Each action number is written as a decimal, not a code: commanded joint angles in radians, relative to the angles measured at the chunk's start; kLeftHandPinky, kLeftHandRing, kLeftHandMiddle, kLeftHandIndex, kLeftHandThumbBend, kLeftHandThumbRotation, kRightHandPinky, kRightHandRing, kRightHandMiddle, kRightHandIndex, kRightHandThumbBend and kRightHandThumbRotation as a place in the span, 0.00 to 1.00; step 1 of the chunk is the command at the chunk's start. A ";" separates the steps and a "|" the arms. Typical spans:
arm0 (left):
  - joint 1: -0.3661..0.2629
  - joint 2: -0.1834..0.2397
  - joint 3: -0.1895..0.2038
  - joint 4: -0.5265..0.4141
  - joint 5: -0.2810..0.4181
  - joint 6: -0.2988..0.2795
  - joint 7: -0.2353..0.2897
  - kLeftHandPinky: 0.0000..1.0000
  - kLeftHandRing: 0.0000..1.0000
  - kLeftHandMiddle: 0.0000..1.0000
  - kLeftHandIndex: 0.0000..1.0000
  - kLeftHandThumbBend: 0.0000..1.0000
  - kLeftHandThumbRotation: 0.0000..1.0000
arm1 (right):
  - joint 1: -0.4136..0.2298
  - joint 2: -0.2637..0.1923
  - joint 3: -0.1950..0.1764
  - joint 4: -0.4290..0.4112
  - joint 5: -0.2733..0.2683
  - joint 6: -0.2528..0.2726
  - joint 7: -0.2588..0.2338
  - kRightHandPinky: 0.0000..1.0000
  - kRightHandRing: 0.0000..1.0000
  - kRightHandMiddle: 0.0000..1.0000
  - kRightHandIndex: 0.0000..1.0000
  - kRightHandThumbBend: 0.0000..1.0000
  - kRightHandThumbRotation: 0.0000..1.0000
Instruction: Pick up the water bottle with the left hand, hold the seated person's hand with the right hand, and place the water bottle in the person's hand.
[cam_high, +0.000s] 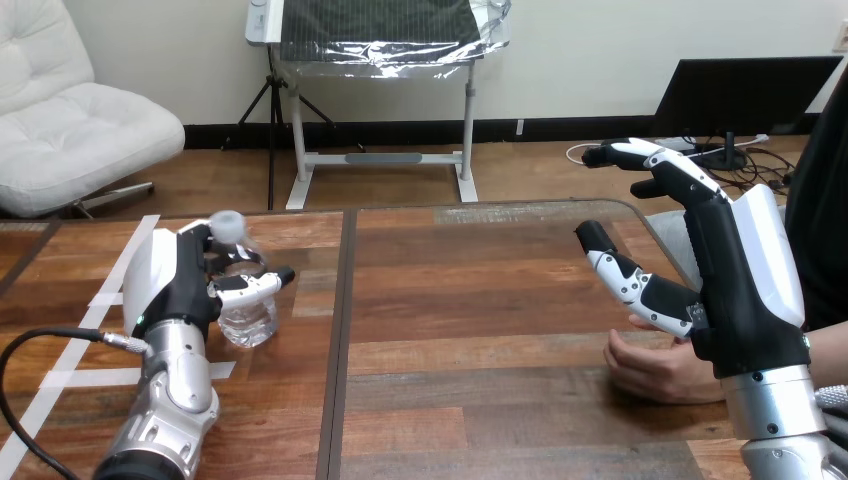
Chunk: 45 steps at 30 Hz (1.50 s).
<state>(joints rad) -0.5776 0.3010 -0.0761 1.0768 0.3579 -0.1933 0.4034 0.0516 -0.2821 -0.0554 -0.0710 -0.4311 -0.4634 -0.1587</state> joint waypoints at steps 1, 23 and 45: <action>-0.035 0.005 -0.002 -0.003 0.000 -0.050 0.036 0.42 0.46 0.49 0.51 0.65 0.01 | -0.026 -0.016 -0.025 -0.043 0.007 -0.010 -0.009 0.69 0.79 0.80 0.71 0.42 0.02; -0.010 -0.001 -0.001 -0.014 -0.011 -0.127 0.057 0.37 0.43 0.47 0.51 0.63 0.00 | -0.029 -0.017 -0.022 -0.041 0.011 -0.010 -0.003 0.68 0.78 0.79 0.71 0.42 0.00; 0.001 -0.016 -0.009 -0.032 -0.006 -0.147 0.081 0.41 0.44 0.48 0.53 0.58 0.00 | -0.041 -0.017 -0.021 -0.030 0.013 -0.015 -0.006 0.68 0.77 0.78 0.71 0.43 0.00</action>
<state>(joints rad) -0.5435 0.2887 -0.0796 1.0818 0.3457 -0.3080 0.4545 0.0520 -0.2827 -0.0562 -0.0716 -0.4291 -0.4664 -0.1584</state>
